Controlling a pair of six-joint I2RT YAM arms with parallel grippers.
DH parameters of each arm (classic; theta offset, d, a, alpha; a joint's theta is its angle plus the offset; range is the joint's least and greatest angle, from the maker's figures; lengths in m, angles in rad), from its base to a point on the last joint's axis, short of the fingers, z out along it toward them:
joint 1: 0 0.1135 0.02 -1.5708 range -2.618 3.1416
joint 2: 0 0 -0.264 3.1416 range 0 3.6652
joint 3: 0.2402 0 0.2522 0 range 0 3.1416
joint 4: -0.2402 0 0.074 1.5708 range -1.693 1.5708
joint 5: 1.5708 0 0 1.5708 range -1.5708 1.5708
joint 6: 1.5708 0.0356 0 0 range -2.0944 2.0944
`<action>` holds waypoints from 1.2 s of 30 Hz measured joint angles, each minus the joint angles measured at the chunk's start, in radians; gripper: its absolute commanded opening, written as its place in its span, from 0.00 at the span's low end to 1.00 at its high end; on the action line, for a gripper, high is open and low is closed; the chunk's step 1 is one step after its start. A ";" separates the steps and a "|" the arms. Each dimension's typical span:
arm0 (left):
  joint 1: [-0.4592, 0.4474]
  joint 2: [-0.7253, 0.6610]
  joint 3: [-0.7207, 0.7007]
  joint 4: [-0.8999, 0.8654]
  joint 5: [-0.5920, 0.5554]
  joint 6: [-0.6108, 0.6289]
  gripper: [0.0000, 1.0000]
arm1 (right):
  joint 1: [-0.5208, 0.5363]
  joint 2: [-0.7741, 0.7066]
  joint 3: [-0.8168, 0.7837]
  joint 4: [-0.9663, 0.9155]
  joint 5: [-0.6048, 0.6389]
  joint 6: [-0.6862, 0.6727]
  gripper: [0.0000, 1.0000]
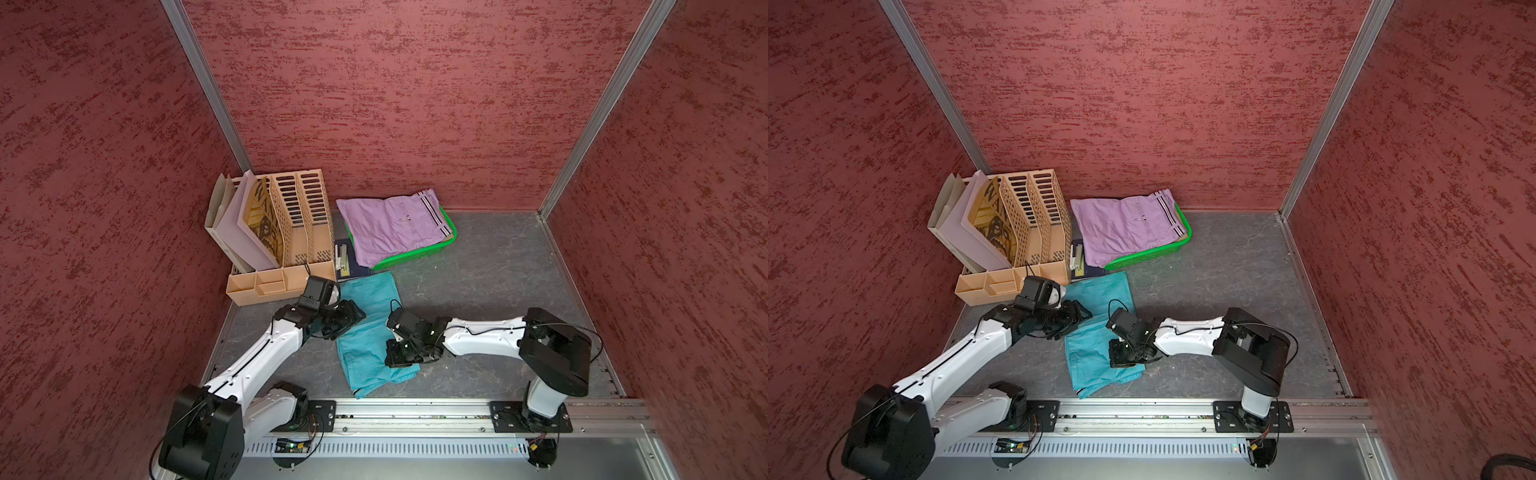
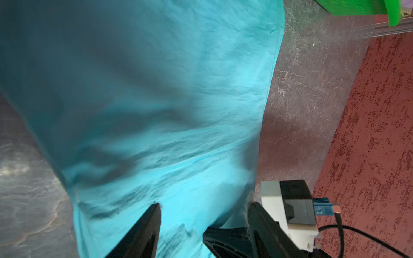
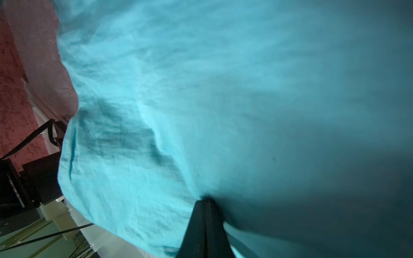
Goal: Put the folded long pants in the basket
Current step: Adjust the long pant at the center of the board, then pick up the long pant at the center of the board.
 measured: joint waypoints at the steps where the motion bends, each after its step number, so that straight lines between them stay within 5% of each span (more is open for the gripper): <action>1: 0.000 -0.002 0.000 0.000 0.000 0.000 0.66 | -0.024 -0.017 -0.008 -0.028 0.012 -0.009 0.03; 6: 0.000 -0.015 -0.001 -0.002 0.007 0.000 0.67 | -0.283 -0.158 -0.098 -0.185 0.069 -0.065 0.05; 10: 0.001 -0.020 -0.001 -0.003 0.016 0.008 0.68 | -0.496 -0.196 -0.059 -0.345 0.228 -0.140 0.18; 14: 0.000 -0.008 0.006 -0.001 0.030 0.016 0.70 | -0.599 -0.201 0.016 -0.385 0.319 -0.209 0.36; 20: -0.024 0.092 0.032 0.058 0.058 0.039 0.70 | -0.592 -0.244 0.028 -0.267 0.197 -0.264 0.42; 27: -0.026 0.240 0.059 0.171 0.068 0.072 0.69 | -0.462 -0.166 -0.031 -0.062 -0.032 -0.225 0.30; 36: -0.003 0.258 0.058 0.201 0.072 0.091 0.69 | -0.367 -0.061 -0.043 -0.111 -0.081 -0.230 0.25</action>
